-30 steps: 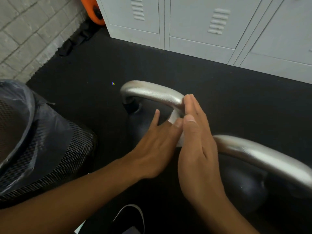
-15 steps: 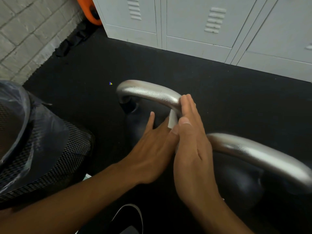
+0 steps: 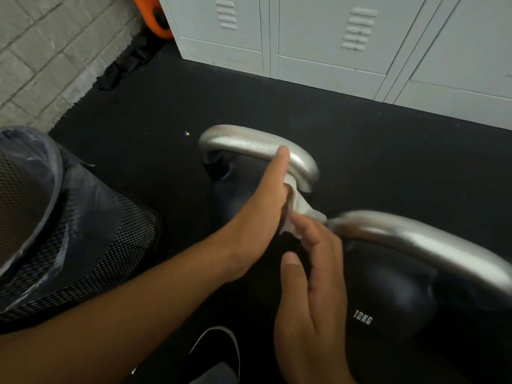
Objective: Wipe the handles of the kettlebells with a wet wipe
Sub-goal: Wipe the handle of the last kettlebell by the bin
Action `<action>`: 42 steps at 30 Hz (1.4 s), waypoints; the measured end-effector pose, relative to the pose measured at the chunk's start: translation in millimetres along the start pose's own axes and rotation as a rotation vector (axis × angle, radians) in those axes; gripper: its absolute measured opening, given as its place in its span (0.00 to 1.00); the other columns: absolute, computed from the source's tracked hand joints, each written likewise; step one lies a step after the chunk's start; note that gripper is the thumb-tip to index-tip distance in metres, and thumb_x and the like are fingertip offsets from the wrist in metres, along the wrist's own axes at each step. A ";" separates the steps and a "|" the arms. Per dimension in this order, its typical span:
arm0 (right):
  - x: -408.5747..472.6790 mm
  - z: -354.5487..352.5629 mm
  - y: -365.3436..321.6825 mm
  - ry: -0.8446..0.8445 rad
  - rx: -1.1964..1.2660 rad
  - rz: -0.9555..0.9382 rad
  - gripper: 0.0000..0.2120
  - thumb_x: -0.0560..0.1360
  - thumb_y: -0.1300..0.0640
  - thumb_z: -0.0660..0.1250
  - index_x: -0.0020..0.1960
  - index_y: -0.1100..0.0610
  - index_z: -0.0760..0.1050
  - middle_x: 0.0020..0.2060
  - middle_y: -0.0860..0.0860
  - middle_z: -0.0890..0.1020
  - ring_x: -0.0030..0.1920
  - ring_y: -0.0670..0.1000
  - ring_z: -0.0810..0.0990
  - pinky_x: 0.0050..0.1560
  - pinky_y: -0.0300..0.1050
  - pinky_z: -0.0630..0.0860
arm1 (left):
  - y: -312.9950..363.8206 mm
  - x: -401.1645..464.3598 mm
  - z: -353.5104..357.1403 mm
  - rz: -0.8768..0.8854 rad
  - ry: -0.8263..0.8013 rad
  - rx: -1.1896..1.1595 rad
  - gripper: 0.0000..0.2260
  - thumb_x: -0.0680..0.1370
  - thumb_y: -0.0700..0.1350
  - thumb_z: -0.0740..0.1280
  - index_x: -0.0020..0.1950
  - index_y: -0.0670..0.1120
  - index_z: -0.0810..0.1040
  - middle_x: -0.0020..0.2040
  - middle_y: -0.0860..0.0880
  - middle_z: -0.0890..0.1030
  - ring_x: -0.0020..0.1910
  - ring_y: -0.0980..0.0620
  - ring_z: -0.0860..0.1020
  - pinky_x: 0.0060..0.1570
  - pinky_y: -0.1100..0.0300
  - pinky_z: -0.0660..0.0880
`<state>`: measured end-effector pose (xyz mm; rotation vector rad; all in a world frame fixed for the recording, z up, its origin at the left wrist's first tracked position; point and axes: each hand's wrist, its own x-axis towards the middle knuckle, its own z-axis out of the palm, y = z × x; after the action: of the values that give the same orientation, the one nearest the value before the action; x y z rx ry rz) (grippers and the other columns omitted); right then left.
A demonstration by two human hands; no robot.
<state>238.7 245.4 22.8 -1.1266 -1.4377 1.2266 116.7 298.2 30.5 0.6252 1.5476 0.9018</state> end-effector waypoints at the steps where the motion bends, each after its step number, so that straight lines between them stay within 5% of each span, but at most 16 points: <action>1: -6.5 5.4 11.7 0.001 -0.048 -0.005 0.23 0.78 0.50 0.59 0.73 0.47 0.72 0.70 0.41 0.73 0.71 0.45 0.73 0.69 0.41 0.71 | 4.1 -0.8 0.2 -0.034 -0.024 -0.104 0.45 0.74 0.75 0.57 0.71 0.36 0.73 0.69 0.32 0.74 0.65 0.35 0.76 0.75 0.40 0.67; 2: -13.0 5.4 21.0 -0.007 -0.124 -0.004 0.22 0.78 0.50 0.59 0.71 0.45 0.73 0.68 0.38 0.72 0.71 0.45 0.72 0.69 0.40 0.70 | 5.1 1.1 -0.3 -0.062 -0.038 -0.183 0.45 0.72 0.75 0.58 0.73 0.41 0.74 0.68 0.38 0.78 0.64 0.51 0.80 0.75 0.44 0.67; 5: -16.5 5.2 30.0 -0.006 -0.207 -0.101 0.21 0.79 0.52 0.58 0.71 0.43 0.71 0.68 0.35 0.70 0.71 0.43 0.71 0.69 0.32 0.65 | 12.8 0.2 2.0 -0.040 -0.098 -0.231 0.40 0.77 0.74 0.53 0.75 0.45 0.72 0.70 0.47 0.79 0.71 0.52 0.76 0.77 0.48 0.63; 12: -10.1 2.8 39.0 -0.054 -0.262 -0.328 0.19 0.79 0.61 0.58 0.68 0.55 0.75 0.63 0.48 0.73 0.64 0.46 0.75 0.65 0.36 0.69 | 25.1 -5.4 1.0 -0.112 -0.165 -0.241 0.43 0.80 0.73 0.48 0.73 0.39 0.73 0.64 0.41 0.81 0.62 0.48 0.79 0.64 0.53 0.73; 15: -0.3 6.8 47.4 -0.128 -0.328 -0.190 0.28 0.81 0.58 0.55 0.81 0.54 0.62 0.77 0.50 0.65 0.78 0.44 0.65 0.75 0.32 0.60 | 24.7 -7.9 -0.6 -0.076 -0.160 -0.255 0.42 0.81 0.72 0.46 0.76 0.38 0.71 0.68 0.39 0.80 0.66 0.51 0.79 0.75 0.50 0.67; 17: 9.5 9.9 49.6 -0.143 -0.363 -0.195 0.32 0.82 0.59 0.55 0.85 0.52 0.51 0.84 0.47 0.53 0.84 0.45 0.52 0.81 0.38 0.52 | 21.6 -9.4 -2.5 -0.062 -0.173 -0.300 0.41 0.81 0.71 0.46 0.76 0.39 0.71 0.68 0.43 0.81 0.68 0.51 0.79 0.75 0.51 0.67; 23: 38.3 17.3 58.1 -0.224 -0.519 -0.346 0.35 0.84 0.62 0.53 0.84 0.56 0.37 0.84 0.50 0.36 0.84 0.52 0.38 0.84 0.49 0.41 | 15.7 -13.3 -9.5 -0.021 -0.210 -0.390 0.38 0.82 0.69 0.44 0.74 0.43 0.73 0.68 0.47 0.81 0.69 0.53 0.78 0.73 0.55 0.68; 29: 29.8 24.4 82.1 -0.232 -0.552 -0.279 0.43 0.81 0.65 0.57 0.82 0.55 0.30 0.81 0.51 0.28 0.83 0.56 0.33 0.83 0.59 0.44 | -0.2 -24.1 -12.0 0.123 0.160 -0.445 0.26 0.85 0.61 0.52 0.78 0.50 0.70 0.70 0.50 0.80 0.66 0.54 0.80 0.73 0.48 0.70; 34: 42.0 32.8 66.7 -0.149 -0.735 -0.390 0.37 0.81 0.57 0.55 0.83 0.65 0.41 0.82 0.59 0.37 0.84 0.59 0.36 0.84 0.53 0.39 | -13.2 -31.1 -16.6 0.406 0.534 -0.266 0.15 0.86 0.50 0.57 0.71 0.58 0.73 0.69 0.59 0.78 0.65 0.64 0.78 0.70 0.54 0.73; 39: 50.0 29.8 64.2 -0.125 -0.767 -0.427 0.38 0.83 0.51 0.57 0.84 0.64 0.41 0.82 0.59 0.39 0.84 0.59 0.37 0.83 0.52 0.39 | -25.1 -23.4 -31.9 0.573 0.562 0.136 0.25 0.83 0.52 0.55 0.82 0.56 0.61 0.83 0.61 0.57 0.78 0.71 0.56 0.76 0.71 0.55; 42: 42.3 30.1 74.8 -0.122 -0.759 -0.356 0.41 0.83 0.48 0.56 0.83 0.60 0.34 0.82 0.57 0.33 0.84 0.58 0.35 0.84 0.54 0.40 | -25.0 -17.1 -37.5 0.588 0.524 0.235 0.25 0.85 0.51 0.53 0.83 0.54 0.59 0.84 0.61 0.53 0.79 0.71 0.52 0.75 0.74 0.52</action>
<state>207.9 288.6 -51.1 -1.2050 -2.1795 0.4979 85.4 263.0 20.4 1.1125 1.9970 1.4164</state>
